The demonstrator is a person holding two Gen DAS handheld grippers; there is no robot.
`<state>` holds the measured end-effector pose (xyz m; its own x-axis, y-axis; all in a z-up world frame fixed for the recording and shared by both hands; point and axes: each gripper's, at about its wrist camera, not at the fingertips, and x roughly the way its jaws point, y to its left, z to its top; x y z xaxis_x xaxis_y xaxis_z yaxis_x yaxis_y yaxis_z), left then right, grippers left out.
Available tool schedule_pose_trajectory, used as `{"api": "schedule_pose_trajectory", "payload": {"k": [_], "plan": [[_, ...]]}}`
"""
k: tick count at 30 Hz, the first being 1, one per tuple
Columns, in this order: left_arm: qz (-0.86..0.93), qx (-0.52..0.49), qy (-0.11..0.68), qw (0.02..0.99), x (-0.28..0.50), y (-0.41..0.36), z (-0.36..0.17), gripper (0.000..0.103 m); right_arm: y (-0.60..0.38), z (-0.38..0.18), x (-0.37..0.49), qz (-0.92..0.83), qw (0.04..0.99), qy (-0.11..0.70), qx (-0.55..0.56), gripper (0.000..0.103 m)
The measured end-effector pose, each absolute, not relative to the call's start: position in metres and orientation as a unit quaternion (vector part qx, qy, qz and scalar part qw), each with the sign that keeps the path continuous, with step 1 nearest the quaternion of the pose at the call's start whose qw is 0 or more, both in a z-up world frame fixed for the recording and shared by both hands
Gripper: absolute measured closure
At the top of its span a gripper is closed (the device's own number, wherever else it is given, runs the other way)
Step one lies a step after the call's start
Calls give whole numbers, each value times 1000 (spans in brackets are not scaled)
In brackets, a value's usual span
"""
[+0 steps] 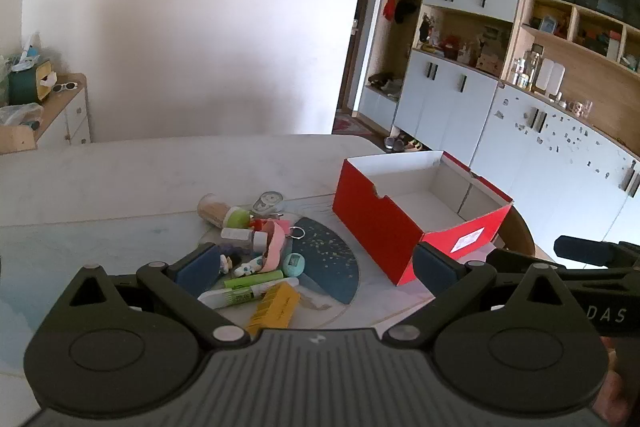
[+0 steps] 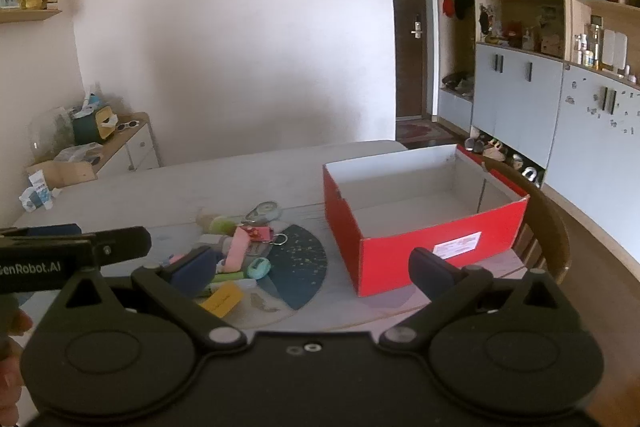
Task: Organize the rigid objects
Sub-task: 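Move both tools toward the pile of small items on the table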
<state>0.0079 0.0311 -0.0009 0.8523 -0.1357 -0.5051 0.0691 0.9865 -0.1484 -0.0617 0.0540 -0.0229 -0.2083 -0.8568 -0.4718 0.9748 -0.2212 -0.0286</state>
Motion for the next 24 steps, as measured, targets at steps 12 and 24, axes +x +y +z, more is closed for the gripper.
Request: {"api": "schedule_pose_trajectory", "payload": {"k": [12, 24], "plan": [[-40, -75, 274, 958, 16, 46, -6, 0, 30, -35, -56, -748, 613, 179, 180, 1], [-25, -48, 291, 955, 49, 68, -47, 0, -6, -66, -57, -703, 644, 227, 199, 3]]}}
